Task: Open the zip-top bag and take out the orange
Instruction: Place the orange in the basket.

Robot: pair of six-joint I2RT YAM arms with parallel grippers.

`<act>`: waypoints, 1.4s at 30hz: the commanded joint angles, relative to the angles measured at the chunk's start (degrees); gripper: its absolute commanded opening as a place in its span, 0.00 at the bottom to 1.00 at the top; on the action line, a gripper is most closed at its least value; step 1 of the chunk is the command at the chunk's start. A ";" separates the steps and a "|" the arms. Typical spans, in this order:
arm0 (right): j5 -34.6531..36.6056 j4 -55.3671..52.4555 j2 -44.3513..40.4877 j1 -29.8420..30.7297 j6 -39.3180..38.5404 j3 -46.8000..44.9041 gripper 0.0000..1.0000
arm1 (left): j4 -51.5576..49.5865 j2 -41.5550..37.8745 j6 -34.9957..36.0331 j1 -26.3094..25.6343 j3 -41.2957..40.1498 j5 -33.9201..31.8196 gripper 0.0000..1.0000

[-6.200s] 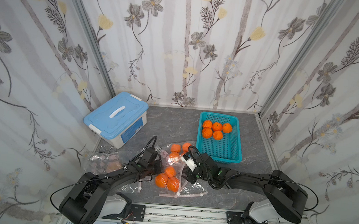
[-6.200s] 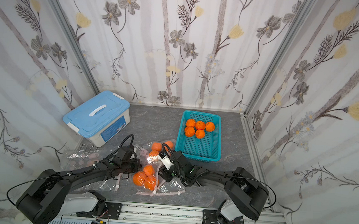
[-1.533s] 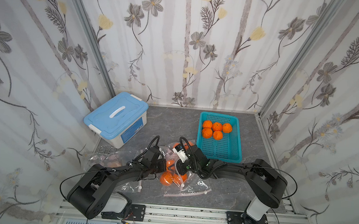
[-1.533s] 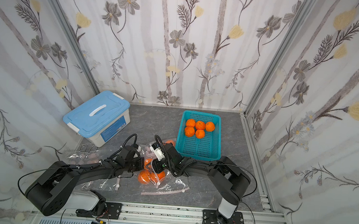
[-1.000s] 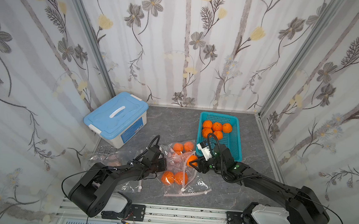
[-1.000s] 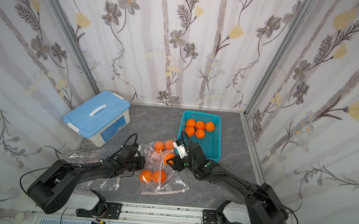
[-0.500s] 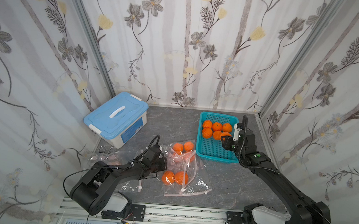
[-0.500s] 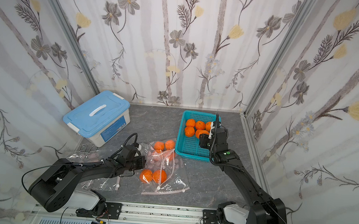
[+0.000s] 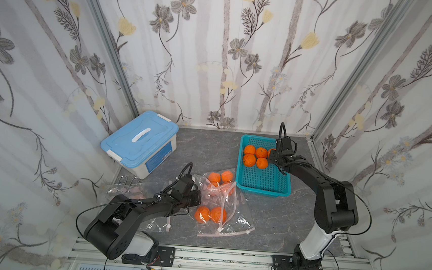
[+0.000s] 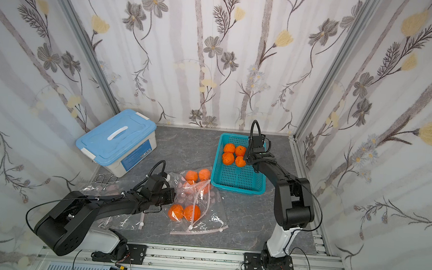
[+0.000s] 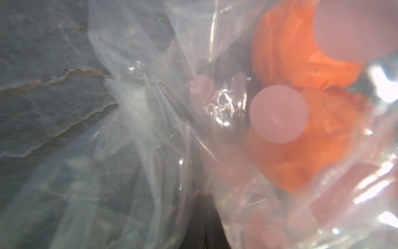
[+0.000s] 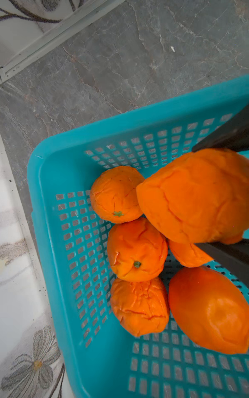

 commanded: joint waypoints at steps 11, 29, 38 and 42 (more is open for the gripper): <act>-1.66 -1.12 5.23 -0.54 1.75 1.34 0.67 | -6.48 0.32 0.52 0.01 -0.32 -0.63 0.00; -12.19 6.27 -23.89 7.38 -6.76 -11.18 0.61 | -7.53 -0.02 0.74 0.04 0.83 -0.14 0.00; -27.39 17.28 -43.00 20.25 -8.27 -33.90 0.49 | -10.00 -3.87 0.05 0.29 1.40 1.75 0.00; -27.11 20.77 -45.59 22.57 -7.82 -39.94 0.49 | -16.65 -10.23 0.24 0.36 4.72 0.65 0.08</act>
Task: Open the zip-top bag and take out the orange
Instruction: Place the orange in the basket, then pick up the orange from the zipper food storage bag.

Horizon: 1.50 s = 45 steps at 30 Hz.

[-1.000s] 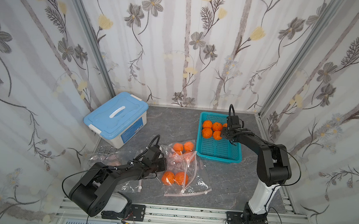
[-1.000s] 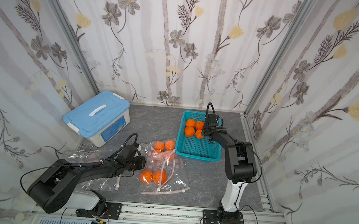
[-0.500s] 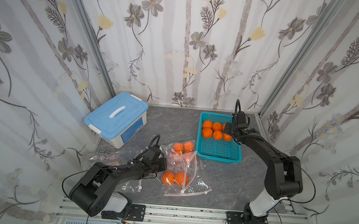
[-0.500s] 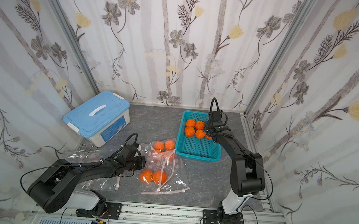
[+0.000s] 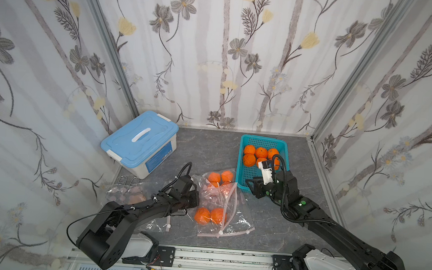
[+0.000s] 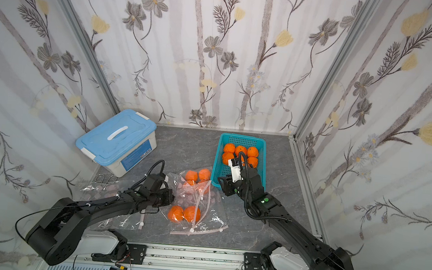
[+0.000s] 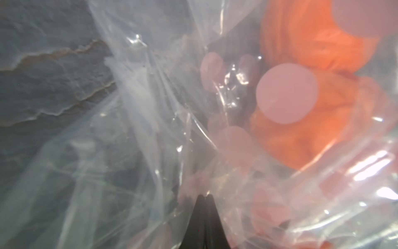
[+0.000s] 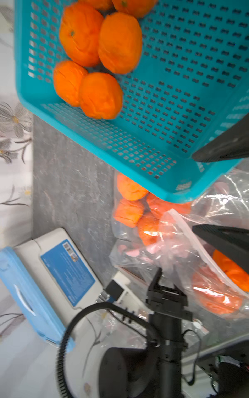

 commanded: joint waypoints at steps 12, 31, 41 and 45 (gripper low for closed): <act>-8.01 9.88 -0.83 2.41 -2.28 -3.46 0.46 | -22.83 -28.52 -6.77 -0.19 0.79 4.91 0.02; -8.81 7.06 -9.53 11.92 0.01 -10.55 0.28 | -5.64 -16.84 -9.96 -4.02 -7.18 2.86 0.00; -12.06 6.30 -8.93 16.52 0.06 -12.51 0.23 | -0.67 -11.37 -9.64 -4.05 -7.19 3.02 0.00; -11.89 6.46 -4.35 17.73 -0.56 -11.26 0.24 | -0.78 -10.74 -9.06 -4.04 -7.53 2.89 0.00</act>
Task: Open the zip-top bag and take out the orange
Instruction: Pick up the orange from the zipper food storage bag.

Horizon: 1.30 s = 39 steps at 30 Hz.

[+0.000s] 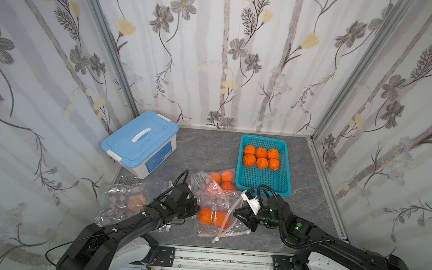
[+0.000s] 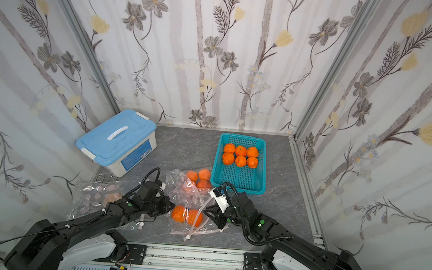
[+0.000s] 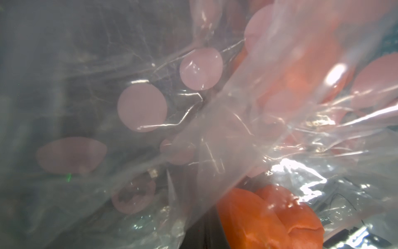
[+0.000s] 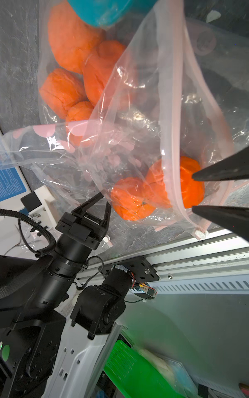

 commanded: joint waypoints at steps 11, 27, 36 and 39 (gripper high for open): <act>3.18 -0.60 15.00 3.96 -4.89 8.05 0.42 | 2.55 1.17 1.78 -0.01 -0.77 -1.10 0.00; 11.03 -3.91 29.20 9.97 -7.97 15.04 0.77 | 4.10 3.42 2.45 -0.05 -1.21 -1.46 0.00; 13.46 -6.38 33.25 11.38 -8.41 17.10 0.60 | 3.93 3.57 2.56 0.00 -1.13 -1.44 0.00; 13.87 -5.63 30.03 11.18 -8.52 16.30 0.54 | 3.86 3.66 2.64 -0.04 -1.08 -1.49 0.00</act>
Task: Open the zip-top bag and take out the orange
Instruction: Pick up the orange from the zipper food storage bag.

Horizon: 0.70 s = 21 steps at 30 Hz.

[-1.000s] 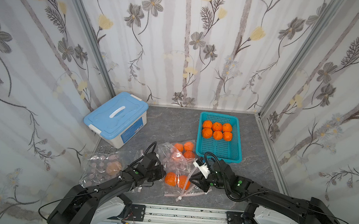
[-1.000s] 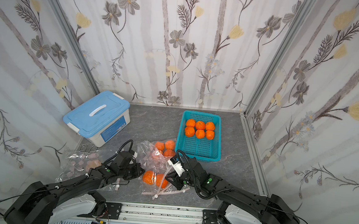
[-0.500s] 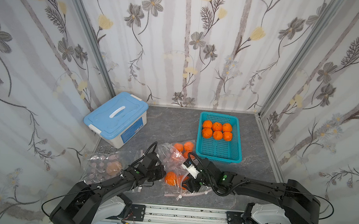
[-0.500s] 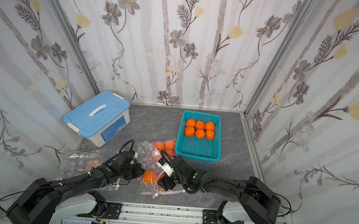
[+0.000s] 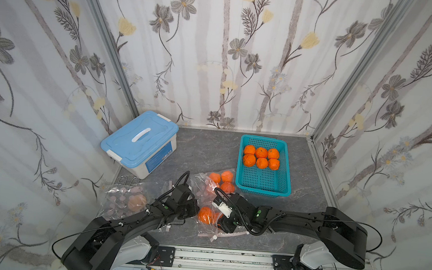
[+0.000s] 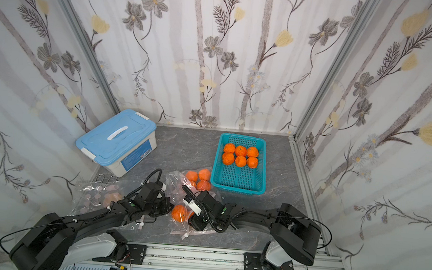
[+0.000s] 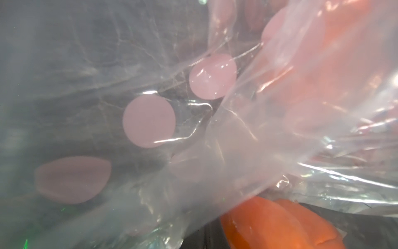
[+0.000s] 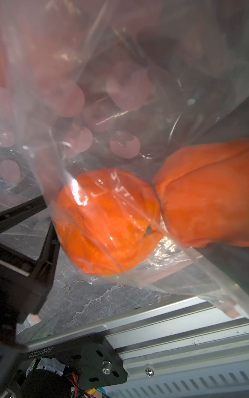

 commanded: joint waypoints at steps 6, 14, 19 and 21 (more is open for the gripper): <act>-1.10 -0.64 -10.46 -4.40 -1.31 -2.08 0.49 | 0.08 0.10 1.37 -0.07 0.33 -0.92 0.00; -6.36 -1.39 -19.12 -12.04 3.42 -2.83 0.40 | -0.62 -0.70 1.55 0.01 0.15 -1.51 0.00; -12.24 1.17 -25.57 -16.99 4.99 -2.84 0.38 | -1.07 -0.55 2.17 0.01 0.91 -1.88 0.00; -14.75 2.24 -28.06 -20.91 5.69 -2.64 0.38 | -1.12 -0.35 2.42 -0.01 1.23 -2.04 0.00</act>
